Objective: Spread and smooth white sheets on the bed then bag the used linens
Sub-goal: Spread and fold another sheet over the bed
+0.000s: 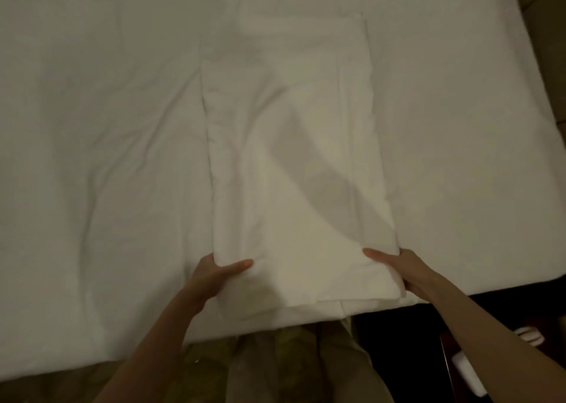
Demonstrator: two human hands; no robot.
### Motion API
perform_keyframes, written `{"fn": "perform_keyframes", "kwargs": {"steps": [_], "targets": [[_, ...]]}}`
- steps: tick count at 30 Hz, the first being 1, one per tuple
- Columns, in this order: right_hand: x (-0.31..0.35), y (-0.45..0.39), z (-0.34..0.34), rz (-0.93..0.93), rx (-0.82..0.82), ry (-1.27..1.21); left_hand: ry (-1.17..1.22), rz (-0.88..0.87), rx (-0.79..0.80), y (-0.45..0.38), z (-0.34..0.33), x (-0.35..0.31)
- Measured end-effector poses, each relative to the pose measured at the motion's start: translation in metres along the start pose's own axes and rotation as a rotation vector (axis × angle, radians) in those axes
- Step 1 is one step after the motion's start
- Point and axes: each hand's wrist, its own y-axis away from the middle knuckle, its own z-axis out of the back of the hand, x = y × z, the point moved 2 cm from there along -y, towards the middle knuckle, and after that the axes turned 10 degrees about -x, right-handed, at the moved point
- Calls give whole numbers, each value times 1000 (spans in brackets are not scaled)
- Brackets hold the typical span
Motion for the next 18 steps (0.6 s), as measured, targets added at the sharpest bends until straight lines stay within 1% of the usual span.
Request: {"fn": "perform_keyframes", "kwargs": {"steps": [3, 6, 8, 10, 13, 15, 16, 18], "targets": [[10, 17, 5, 48, 0, 97, -97, -180, -76, 16, 6, -15], [30, 29, 13, 212, -85, 143, -78, -281, -126, 35, 12, -36], [42, 37, 21, 308, -119, 101, -62, -367, -130, 46, 20, -53], [58, 48, 30, 371, -107, 6, -2, -455, -117, 53, 29, -76], [96, 64, 39, 459, -87, -116, 132, -454, -138, 55, 34, -120], [127, 68, 44, 464, -84, -242, 236, -434, -150, 55, 35, -153], [142, 67, 46, 473, -65, -308, 305, -423, -128, 53, 34, -170], [174, 67, 46, 495, -31, -420, 465, -408, -26, 47, 33, -207]]}}
